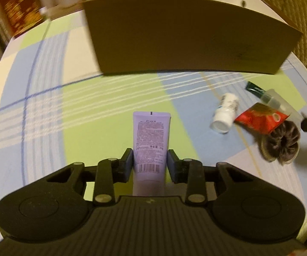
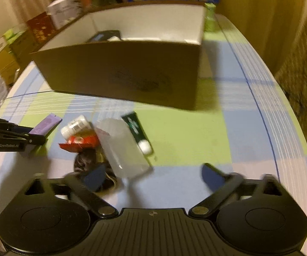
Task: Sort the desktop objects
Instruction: 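Grasp the purple tube with left tool while right tool grasps clear cup, then carry the purple tube and clear cup over the cardboard box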
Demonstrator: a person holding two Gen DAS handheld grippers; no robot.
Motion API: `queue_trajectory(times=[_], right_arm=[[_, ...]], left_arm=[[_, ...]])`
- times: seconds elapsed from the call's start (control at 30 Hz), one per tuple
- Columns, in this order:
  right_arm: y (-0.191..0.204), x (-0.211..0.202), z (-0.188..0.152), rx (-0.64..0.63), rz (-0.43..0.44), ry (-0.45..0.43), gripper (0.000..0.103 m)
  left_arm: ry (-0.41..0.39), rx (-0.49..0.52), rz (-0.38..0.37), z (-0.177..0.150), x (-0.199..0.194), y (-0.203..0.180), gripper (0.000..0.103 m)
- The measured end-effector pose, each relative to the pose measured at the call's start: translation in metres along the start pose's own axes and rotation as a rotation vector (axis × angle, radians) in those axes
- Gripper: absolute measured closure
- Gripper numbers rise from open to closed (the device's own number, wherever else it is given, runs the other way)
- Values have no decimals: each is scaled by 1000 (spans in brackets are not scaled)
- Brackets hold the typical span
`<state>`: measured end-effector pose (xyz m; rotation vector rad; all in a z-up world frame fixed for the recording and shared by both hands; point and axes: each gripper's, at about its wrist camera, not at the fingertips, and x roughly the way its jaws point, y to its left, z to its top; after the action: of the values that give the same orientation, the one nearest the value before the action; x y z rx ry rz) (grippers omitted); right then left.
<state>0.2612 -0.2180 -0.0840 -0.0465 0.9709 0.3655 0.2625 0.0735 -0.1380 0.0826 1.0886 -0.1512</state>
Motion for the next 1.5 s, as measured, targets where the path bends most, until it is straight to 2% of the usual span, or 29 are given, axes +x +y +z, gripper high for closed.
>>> queue_trajectory(times=[0.17, 0.23, 0.33, 0.67, 0.87, 0.93, 1.17, 1.33, 1.5], right_arm=[[20, 16, 10, -140, 24, -17, 37], [29, 24, 12, -196, 29, -13, 48], [38, 35, 12, -258, 27, -7, 60], [44, 66, 18, -313, 4, 59, 66], [49, 71, 29, -309, 20, 50, 66], [50, 74, 30, -307, 10, 58, 71], [41, 63, 25, -204, 44, 66, 72], [31, 43, 19, -121, 62, 40, 72], [24, 24, 13, -66, 72, 15, 73]], left_arm=[[13, -49, 19, -12, -10, 15, 73], [16, -62, 21, -15, -13, 18, 73], [21, -72, 21, -21, -16, 19, 74], [25, -68, 27, -15, -15, 16, 74], [20, -53, 38, -11, -12, 14, 72], [17, -52, 41, -12, -13, 14, 72], [11, -78, 43, -18, -16, 14, 73], [23, -93, 37, -21, -21, 16, 73], [3, -89, 33, -24, -29, 14, 73]])
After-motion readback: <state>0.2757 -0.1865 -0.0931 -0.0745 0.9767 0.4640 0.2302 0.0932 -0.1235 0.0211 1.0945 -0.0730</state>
